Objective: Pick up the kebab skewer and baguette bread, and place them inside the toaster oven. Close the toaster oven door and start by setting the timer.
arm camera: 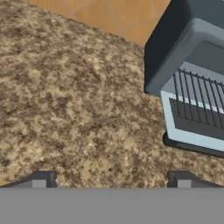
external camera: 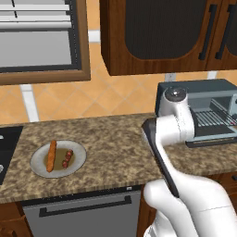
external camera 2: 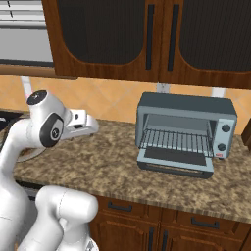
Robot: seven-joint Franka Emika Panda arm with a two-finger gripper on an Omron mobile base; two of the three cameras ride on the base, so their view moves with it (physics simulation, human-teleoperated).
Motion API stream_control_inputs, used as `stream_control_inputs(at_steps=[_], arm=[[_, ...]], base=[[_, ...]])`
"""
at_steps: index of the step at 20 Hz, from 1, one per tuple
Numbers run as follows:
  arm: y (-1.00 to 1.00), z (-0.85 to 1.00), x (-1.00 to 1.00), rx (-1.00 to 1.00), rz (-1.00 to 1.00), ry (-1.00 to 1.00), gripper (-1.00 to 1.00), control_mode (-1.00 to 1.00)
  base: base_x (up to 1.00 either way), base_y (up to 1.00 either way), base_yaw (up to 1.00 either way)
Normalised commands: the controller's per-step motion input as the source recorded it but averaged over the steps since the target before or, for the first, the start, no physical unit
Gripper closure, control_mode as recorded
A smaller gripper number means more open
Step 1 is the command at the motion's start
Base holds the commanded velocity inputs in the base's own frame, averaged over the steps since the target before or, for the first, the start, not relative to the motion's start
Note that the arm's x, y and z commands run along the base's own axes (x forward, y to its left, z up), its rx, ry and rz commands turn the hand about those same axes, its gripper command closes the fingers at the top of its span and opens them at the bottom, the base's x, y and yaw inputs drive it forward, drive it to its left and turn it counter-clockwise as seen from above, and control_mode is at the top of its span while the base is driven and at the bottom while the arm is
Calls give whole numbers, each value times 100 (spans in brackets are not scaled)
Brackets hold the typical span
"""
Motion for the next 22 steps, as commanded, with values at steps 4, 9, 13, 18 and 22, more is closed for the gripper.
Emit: stream_control_inputs(at_steps=[4,9,13,18,22], arm=[[100,0,0,-3,0,0,-100,-100],[98,9,0,3,0,4,-100,-100],[78,0,0,14,0,8,-100,-100],[52,0,0,23,0,6,-100,-100],[51,-1,0,23,0,11,-100,-100]], base=[[0,0,0],[0,0,0],[0,0,0],[0,0,0],[0,0,0]])
